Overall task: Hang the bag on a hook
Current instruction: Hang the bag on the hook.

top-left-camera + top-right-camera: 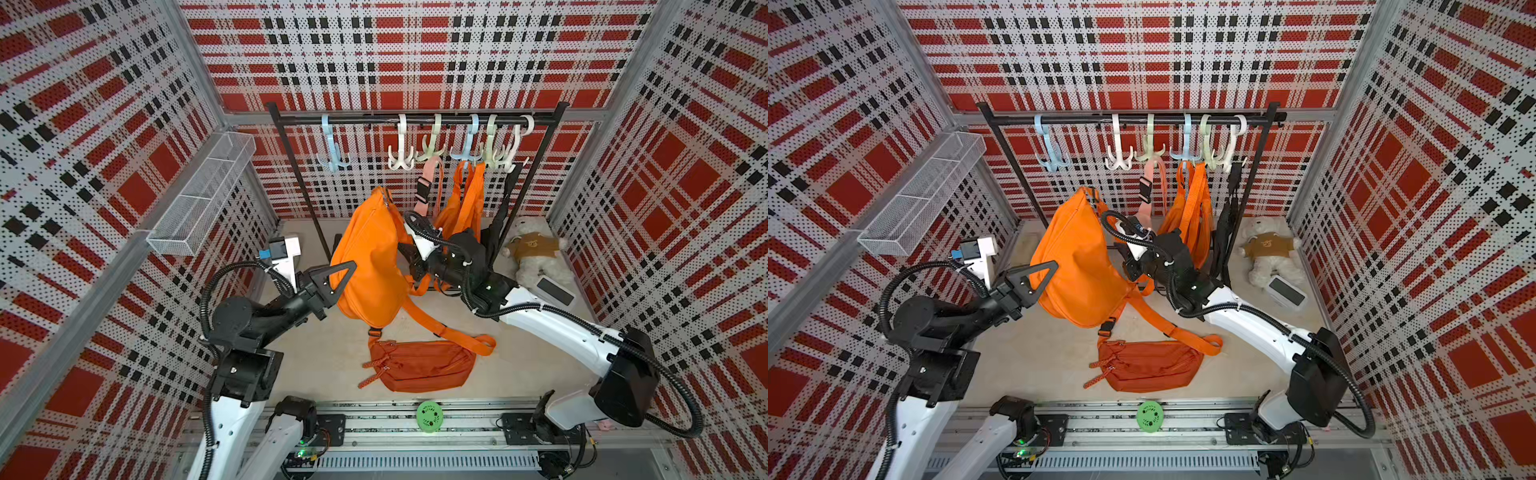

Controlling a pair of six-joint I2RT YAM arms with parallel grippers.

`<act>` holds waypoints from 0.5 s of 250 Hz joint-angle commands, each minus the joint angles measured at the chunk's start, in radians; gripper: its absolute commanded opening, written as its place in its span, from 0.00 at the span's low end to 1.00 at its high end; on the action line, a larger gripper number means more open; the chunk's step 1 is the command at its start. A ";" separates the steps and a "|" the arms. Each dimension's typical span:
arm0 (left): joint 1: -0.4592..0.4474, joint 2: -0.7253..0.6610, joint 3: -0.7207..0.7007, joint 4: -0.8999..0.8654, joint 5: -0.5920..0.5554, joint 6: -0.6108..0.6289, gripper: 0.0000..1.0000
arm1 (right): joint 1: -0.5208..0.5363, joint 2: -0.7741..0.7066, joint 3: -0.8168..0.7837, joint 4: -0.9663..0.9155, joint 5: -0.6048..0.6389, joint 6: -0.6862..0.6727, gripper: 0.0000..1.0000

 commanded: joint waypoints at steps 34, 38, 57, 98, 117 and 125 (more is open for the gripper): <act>0.137 0.043 -0.074 0.239 0.054 -0.159 0.00 | -0.145 0.026 0.143 0.012 -0.135 0.123 0.00; 0.141 0.050 -0.073 0.253 0.057 -0.166 0.00 | -0.153 0.034 0.160 0.003 -0.150 0.127 0.00; 0.140 0.085 -0.059 0.286 0.065 -0.172 0.00 | -0.177 0.065 0.229 -0.036 -0.194 0.137 0.00; 0.121 0.154 0.004 0.299 0.066 -0.140 0.00 | -0.189 0.136 0.365 -0.107 -0.198 0.125 0.00; 0.096 0.195 0.033 0.299 0.063 -0.125 0.00 | -0.199 0.178 0.434 -0.139 -0.191 0.138 0.00; 0.082 0.211 0.044 0.299 0.061 -0.117 0.00 | -0.204 0.195 0.463 -0.153 -0.191 0.148 0.00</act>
